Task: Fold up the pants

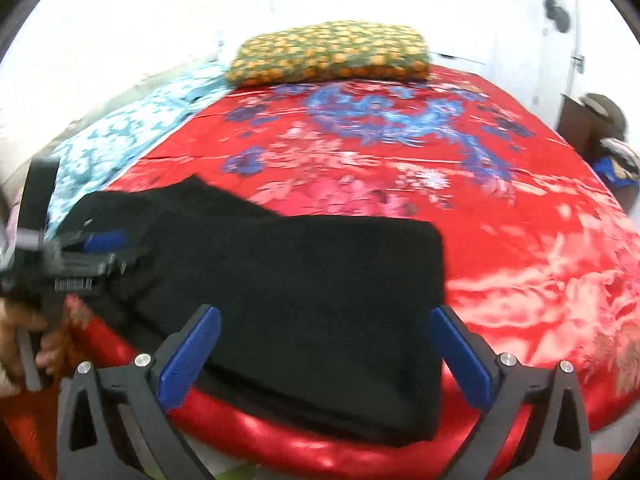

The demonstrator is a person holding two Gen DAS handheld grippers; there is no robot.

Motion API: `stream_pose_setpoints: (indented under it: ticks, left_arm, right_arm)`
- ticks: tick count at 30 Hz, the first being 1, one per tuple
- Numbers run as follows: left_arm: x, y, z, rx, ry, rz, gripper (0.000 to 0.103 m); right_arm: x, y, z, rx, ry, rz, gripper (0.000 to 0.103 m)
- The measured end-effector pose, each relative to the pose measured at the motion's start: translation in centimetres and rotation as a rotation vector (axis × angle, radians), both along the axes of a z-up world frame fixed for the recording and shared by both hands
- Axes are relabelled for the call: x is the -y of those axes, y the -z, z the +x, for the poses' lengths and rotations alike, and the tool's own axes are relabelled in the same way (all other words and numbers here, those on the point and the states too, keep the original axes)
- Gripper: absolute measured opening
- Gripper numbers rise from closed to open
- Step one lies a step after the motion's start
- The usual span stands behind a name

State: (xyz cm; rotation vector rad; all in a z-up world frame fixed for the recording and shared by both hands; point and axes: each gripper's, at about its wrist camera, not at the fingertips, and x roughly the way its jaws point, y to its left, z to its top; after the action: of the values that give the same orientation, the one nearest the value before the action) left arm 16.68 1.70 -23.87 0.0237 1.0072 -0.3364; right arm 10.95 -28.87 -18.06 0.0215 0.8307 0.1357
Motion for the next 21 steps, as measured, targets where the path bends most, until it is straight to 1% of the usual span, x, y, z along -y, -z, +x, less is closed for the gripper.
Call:
stream_pose_setpoints:
  ticks: [2, 4, 8, 11, 13, 14, 15, 16, 18, 20, 21]
  left_arm:
    - [-0.4, 1.1, 0.2, -0.038, -0.007, -0.002, 0.087]
    - [-0.5, 1.0, 0.1, -0.03, -0.007, -0.019, 0.089]
    - [0.0, 1.2, 0.1, -0.033, 0.015, -0.001, 0.092]
    - [0.3, 1.3, -0.1, -0.03, 0.026, 0.008, 0.095]
    - [0.5, 1.5, -0.1, -0.026, 0.034, 0.016, 0.097]
    - [0.5, 1.6, -0.1, -0.025, 0.037, 0.018, 0.097]
    - [0.6, 1.7, -0.1, -0.026, 0.04, 0.022, 0.098]
    - [0.6, 1.7, -0.1, -0.025, 0.044, 0.026, 0.099]
    - [0.6, 1.7, -0.2, -0.025, 0.045, 0.026, 0.099]
    - [0.6, 1.7, -0.1, -0.027, 0.044, 0.024, 0.099]
    - [0.6, 1.7, -0.1, -0.027, 0.043, 0.024, 0.099]
  right_arm:
    - [0.4, 0.2, 0.7, -0.008, 0.041, 0.001, 0.103]
    - [0.4, 0.5, 1.5, -0.017, 0.072, -0.028, 0.103]
    - [0.0, 0.9, 2.7, -0.014, 0.069, -0.059, 0.103]
    - [-0.8, 1.7, 3.9, -0.039, 0.06, -0.11, 0.103]
    - [-1.1, 3.6, 5.0, -0.127, 0.052, -0.132, 0.103]
    - [-1.2, 5.2, 5.5, -0.195, 0.045, -0.148, 0.103]
    - [-1.3, 6.0, 5.7, -0.221, 0.042, -0.159, 0.103]
    - [-1.2, 5.9, 5.6, -0.205, 0.048, -0.148, 0.103]
    - [-1.0, 5.5, 5.8, -0.216, 0.055, -0.143, 0.103]
    - [-1.0, 4.1, 5.1, -0.165, 0.079, -0.185, 0.103]
    - [-1.0, 3.6, 4.9, -0.154, 0.082, -0.182, 0.103]
